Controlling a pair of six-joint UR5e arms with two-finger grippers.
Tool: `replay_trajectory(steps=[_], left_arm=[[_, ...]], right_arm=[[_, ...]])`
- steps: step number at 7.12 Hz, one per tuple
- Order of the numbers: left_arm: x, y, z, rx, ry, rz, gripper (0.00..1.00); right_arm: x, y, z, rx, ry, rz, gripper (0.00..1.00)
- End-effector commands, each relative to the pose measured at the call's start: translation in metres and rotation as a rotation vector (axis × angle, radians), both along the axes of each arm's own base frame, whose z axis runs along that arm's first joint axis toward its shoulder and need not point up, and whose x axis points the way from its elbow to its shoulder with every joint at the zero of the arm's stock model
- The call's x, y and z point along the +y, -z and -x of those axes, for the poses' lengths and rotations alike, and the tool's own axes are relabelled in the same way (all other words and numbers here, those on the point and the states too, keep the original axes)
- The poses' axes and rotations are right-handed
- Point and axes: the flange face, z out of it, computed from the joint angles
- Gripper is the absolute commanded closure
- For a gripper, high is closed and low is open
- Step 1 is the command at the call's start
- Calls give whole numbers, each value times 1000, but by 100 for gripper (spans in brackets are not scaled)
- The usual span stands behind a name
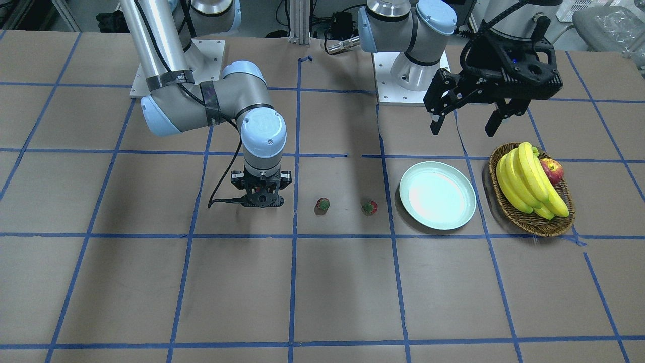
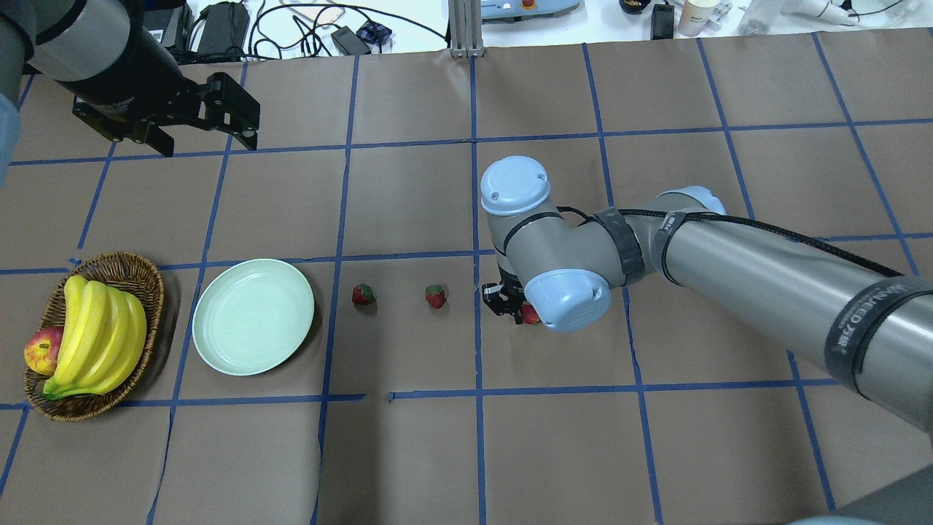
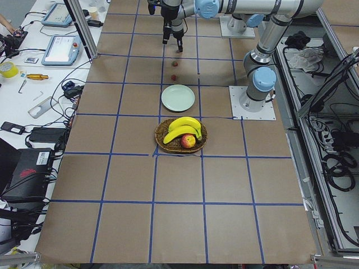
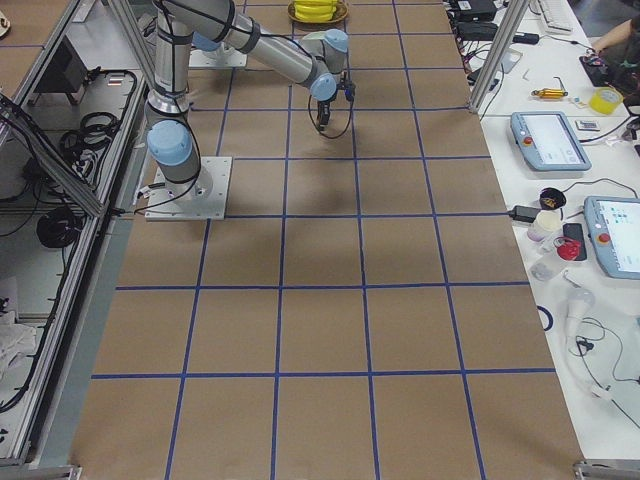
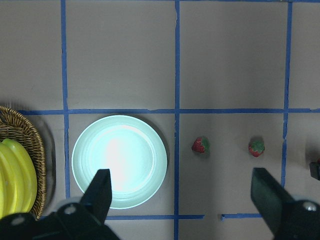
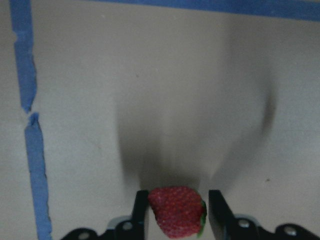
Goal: Collect all strawberries into plate
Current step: 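Carry the strawberry toward the plate and release it beside the others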
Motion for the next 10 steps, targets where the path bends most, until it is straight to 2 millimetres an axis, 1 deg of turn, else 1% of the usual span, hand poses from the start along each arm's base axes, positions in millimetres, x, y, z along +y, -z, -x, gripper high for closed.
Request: replay_trajectory(steps=[1, 2, 3, 4, 5, 6, 7, 8, 9, 10], left_arm=[[0, -1, 0, 0, 0, 1, 0], [0, -2, -1, -7, 6, 4, 0], [0, -3, -1, -8, 9, 6, 0], [0, -2, 0, -6, 10, 4, 0], [0, -2, 0, -6, 10, 4, 0], [0, -3, -1, -8, 9, 6, 0], [0, -3, -1, -8, 9, 6, 0], [0, -3, 0, -7, 10, 6, 0], [0, -2, 0, -5, 10, 4, 0], [0, -2, 0, -6, 10, 4, 0]], right_arm=[[-6, -7, -5, -34, 6, 8, 100], [-9, -11, -6, -37, 6, 18, 100], [-21, -28, -11, -56, 11, 50, 100], [-38, -55, -27, -156, 72, 73, 100], [-50, -73, -41, -229, 126, 88, 100], [-49, -72, -52, -264, 181, 70, 100], [-48, -65, -67, -294, 217, 51, 100], [-55, -63, -91, -311, 258, 49, 100], [-58, -52, -119, -310, 238, 43, 100], [-59, -45, -131, -310, 258, 31, 100]])
